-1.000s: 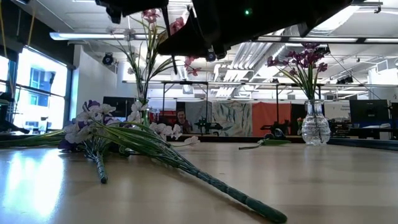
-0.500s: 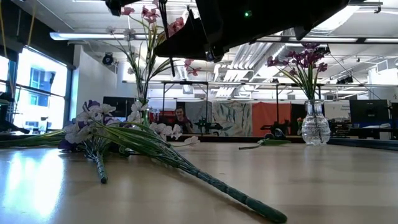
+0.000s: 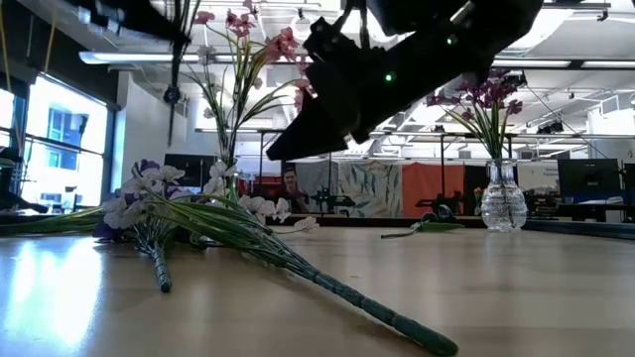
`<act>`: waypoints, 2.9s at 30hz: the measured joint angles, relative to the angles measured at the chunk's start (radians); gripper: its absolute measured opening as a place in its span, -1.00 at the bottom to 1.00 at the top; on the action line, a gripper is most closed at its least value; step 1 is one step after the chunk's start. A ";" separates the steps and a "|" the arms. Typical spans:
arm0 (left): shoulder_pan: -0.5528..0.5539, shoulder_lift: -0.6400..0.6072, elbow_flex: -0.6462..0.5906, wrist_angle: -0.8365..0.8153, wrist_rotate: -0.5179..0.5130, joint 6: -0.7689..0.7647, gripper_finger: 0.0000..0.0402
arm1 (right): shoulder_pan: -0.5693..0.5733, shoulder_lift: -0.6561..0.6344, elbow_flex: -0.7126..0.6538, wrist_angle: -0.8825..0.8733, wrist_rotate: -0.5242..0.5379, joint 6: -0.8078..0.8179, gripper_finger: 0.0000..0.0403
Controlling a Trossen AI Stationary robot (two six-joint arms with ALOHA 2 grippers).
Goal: Sort flowers into vase by color
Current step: Put the pink flowers into the green vase
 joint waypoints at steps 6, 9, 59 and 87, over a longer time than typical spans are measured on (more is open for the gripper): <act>0.153 -0.255 -0.161 -0.064 -0.052 -0.130 -1.00 | 0.013 0.082 0.000 0.189 -0.012 -0.066 -0.10; 0.249 -0.345 -0.233 0.136 0.093 0.052 -1.00 | 0.014 0.101 0.000 0.237 -0.054 -0.072 -0.11; 1.102 0.087 -0.254 0.794 0.984 0.310 -1.00 | 0.010 0.101 0.000 0.235 -0.100 -0.072 -0.20; 1.136 0.053 0.100 -0.065 1.209 0.273 -0.40 | 0.009 0.101 0.000 0.206 -0.100 -0.067 -0.20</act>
